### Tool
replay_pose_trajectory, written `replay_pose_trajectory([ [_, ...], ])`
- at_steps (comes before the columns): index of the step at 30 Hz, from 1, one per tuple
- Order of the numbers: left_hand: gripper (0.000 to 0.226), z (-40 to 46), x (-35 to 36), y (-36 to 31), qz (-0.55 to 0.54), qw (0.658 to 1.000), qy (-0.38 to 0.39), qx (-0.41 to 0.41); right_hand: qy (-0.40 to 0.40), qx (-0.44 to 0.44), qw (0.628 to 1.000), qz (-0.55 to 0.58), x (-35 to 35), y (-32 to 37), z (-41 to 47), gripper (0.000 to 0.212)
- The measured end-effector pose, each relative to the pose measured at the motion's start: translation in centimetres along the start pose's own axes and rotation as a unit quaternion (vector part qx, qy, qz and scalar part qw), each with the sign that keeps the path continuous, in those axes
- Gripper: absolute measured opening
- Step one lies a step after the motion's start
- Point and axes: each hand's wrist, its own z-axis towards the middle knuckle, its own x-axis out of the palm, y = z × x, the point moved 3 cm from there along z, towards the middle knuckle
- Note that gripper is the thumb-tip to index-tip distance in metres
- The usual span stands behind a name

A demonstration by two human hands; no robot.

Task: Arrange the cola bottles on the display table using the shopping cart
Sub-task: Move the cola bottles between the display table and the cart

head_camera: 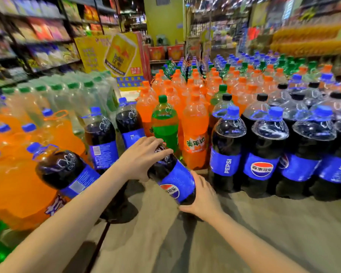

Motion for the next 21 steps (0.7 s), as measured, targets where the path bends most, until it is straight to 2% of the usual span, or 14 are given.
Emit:
replay_pose_trajectory([
  [6,0.098,2.8,-0.6,1.3,0.049,0.996,-0.036,0.065,-0.029,-0.042,0.998,0.036,-0.8,3.1,4.3,0.118],
  [9,0.095,3.0,-0.7,0.9,0.051,0.991,-0.099,0.080,-0.060,-0.037,0.996,0.056,-1.5,3.3,4.4,0.118],
  [10,0.098,2.7,-0.6,0.8,0.034,0.990,-0.126,0.051,-0.069,-0.032,0.994,0.073,-1.6,3.1,4.1,0.118],
  [12,0.114,1.7,0.3,0.6,-0.056,0.978,-0.183,-0.088,-0.094,-0.022,0.990,0.104,-1.8,2.6,3.2,0.116],
  [14,0.129,0.6,1.9,-0.4,-0.251,0.918,-0.216,-0.217,-0.116,-0.015,0.985,0.124,-2.0,2.0,2.4,0.115],
  [16,0.137,0.5,3.3,-3.1,-0.493,0.819,-0.185,-0.229,-0.116,-0.009,0.984,0.138,-2.0,1.5,1.9,0.115],
  [17,0.137,0.7,3.5,-4.7,-0.565,0.776,-0.164,-0.226,-0.112,-0.006,0.983,0.147,-1.9,1.3,1.8,0.116],
  [19,0.132,1.3,3.2,-7.1,-0.607,0.738,-0.160,-0.246,-0.097,0.009,0.980,0.172,-2.3,0.6,1.1,0.114],
  [21,0.126,2.1,2.8,-8.3,-0.613,0.729,-0.179,-0.248,-0.063,0.008,0.985,0.163,-3.4,0.0,0.1,0.111],
])
